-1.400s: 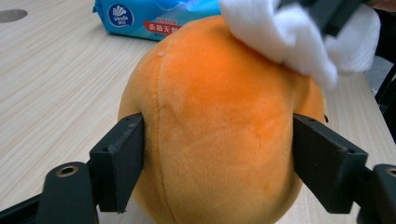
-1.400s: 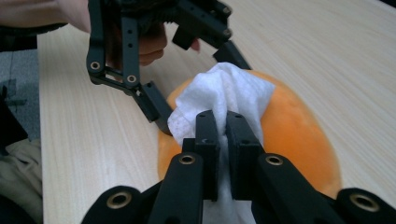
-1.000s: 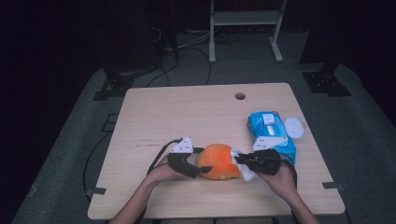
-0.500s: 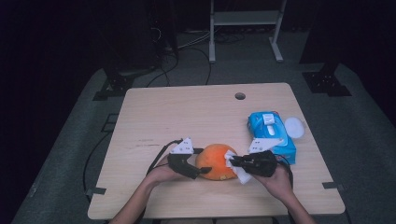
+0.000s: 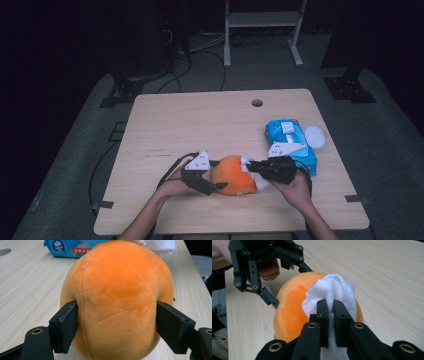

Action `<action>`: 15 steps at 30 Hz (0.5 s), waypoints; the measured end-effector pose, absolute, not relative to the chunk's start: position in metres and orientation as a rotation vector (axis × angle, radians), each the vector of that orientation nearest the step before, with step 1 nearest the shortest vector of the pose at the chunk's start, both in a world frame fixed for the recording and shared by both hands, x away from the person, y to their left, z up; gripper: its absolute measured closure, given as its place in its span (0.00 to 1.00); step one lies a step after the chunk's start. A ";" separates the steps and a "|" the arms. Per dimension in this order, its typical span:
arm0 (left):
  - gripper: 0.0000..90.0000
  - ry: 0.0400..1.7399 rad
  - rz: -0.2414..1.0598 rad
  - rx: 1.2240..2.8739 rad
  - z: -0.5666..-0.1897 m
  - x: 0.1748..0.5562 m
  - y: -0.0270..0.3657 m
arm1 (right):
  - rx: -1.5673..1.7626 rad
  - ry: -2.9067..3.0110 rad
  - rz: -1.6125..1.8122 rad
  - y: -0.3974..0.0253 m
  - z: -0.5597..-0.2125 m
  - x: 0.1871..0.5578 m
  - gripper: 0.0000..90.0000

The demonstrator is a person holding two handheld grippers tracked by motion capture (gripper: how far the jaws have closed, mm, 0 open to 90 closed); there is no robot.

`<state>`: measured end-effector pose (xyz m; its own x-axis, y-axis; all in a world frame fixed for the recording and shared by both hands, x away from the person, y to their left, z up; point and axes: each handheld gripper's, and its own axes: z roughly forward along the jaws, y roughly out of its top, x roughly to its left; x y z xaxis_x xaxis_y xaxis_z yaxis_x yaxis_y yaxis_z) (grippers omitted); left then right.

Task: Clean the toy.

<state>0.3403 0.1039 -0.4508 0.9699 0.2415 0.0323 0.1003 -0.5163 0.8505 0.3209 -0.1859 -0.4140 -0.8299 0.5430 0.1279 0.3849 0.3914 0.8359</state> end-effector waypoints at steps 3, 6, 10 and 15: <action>0.25 0.254 0.168 2.110 -0.451 0.342 0.105 | 0.877 2.488 1.408 -0.193 -0.421 0.323 0.93; 0.25 0.252 0.175 2.111 -0.450 0.340 0.104 | 0.926 2.498 1.364 -0.202 -0.428 0.323 0.93; 0.25 0.232 0.208 2.147 -0.447 0.337 0.100 | 0.904 2.493 1.378 -0.198 -0.424 0.318 0.93; 0.25 0.216 0.225 2.154 -0.446 0.334 0.097 | 0.765 2.501 1.435 -0.179 -0.407 0.311 0.93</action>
<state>0.3344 0.0970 -0.4463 0.9678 0.2390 0.0789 0.0691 -0.5539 0.8297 0.3113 -0.1786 -0.4071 -0.8567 0.5032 0.1131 0.3515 0.4093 0.8420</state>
